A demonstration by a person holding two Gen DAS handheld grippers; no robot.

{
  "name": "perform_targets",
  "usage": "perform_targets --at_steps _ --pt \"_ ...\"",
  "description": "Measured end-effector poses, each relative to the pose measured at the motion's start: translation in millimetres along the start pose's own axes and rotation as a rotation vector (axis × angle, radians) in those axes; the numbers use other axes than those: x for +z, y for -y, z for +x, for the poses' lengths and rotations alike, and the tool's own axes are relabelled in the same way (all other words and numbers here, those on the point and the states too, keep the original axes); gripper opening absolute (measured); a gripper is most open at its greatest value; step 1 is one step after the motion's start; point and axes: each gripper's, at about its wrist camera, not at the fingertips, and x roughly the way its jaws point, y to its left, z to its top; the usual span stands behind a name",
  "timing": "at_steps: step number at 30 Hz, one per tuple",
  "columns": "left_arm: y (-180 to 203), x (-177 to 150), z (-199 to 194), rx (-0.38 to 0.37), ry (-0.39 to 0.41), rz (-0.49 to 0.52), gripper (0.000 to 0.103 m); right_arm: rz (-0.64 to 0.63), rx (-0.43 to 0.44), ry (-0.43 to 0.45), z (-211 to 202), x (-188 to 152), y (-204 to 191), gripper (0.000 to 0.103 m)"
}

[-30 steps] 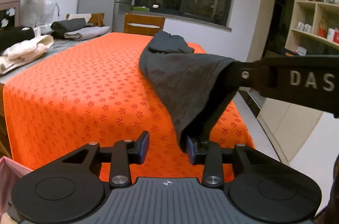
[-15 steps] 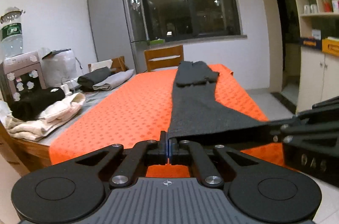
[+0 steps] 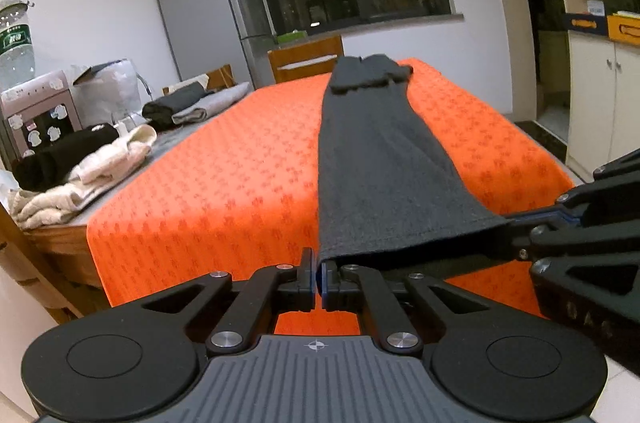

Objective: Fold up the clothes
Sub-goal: 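Hold the pants end with both tools, then open both onto the mat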

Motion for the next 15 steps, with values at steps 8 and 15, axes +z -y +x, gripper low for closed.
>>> perform_targets --at_steps 8,15 --pt "-7 8 -7 -0.030 0.017 -0.106 0.004 0.000 -0.051 0.042 -1 -7 0 0.011" --pt "-21 11 -2 -0.051 -0.028 -0.213 0.004 0.100 -0.026 0.065 3 -4 11 0.026"
